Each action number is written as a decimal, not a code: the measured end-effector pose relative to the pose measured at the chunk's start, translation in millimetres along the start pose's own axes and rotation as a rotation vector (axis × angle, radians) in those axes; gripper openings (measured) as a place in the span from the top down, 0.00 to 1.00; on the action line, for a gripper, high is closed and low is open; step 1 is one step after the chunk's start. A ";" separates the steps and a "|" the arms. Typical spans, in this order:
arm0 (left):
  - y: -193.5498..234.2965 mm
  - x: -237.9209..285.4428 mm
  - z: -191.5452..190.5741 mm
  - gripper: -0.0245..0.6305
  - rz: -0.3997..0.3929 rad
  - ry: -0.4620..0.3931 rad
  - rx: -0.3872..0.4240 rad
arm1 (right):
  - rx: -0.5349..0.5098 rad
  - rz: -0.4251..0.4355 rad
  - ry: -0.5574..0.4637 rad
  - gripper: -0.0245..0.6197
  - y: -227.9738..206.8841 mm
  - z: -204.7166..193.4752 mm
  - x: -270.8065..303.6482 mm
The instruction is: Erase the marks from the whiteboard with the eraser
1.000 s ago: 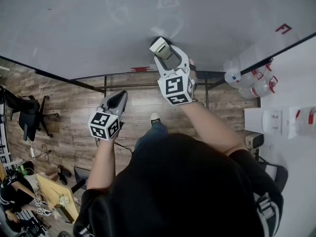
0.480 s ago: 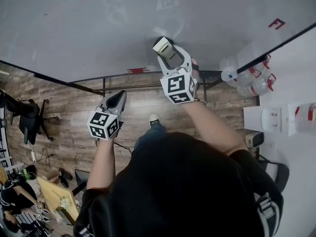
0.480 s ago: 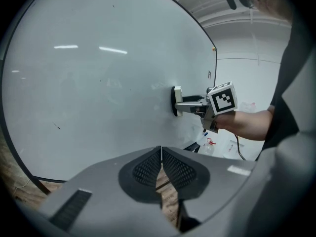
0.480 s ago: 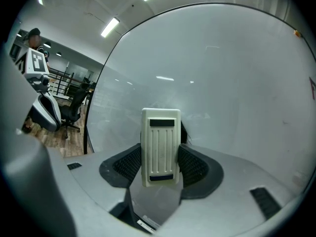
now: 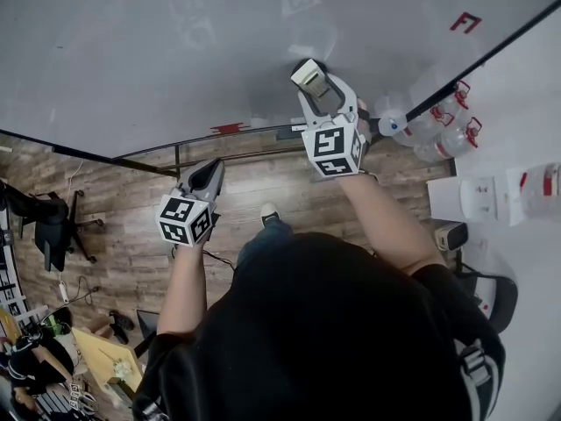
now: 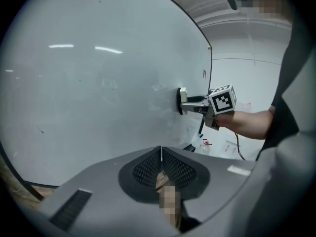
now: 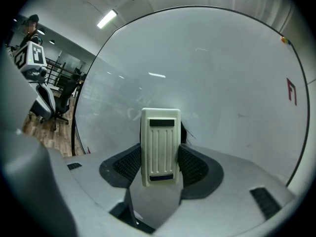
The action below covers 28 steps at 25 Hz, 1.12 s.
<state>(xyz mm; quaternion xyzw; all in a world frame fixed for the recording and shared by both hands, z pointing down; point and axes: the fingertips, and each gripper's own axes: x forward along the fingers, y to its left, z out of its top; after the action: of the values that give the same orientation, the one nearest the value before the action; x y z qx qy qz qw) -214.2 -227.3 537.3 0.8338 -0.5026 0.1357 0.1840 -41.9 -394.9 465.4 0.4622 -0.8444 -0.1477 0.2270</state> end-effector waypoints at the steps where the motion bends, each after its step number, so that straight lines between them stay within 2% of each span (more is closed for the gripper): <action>1: -2.3 2.1 1.0 0.93 -0.004 0.000 0.002 | -0.001 -0.011 0.004 0.61 -6.9 -3.1 -2.4; 15: -24.9 22.4 13.7 0.93 -0.048 0.001 0.033 | 0.053 -0.176 0.084 0.61 -100.5 -62.6 -32.7; 28: -17.1 16.7 7.1 0.93 -0.046 0.012 0.031 | 0.114 -0.191 0.075 0.61 -100.5 -66.4 -29.3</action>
<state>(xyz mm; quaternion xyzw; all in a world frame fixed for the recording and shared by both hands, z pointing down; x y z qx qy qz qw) -191.0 -236.3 534.8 0.8470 -0.4801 0.1441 0.1771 78.1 -425.9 468.7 0.5580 -0.7944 -0.1030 0.2166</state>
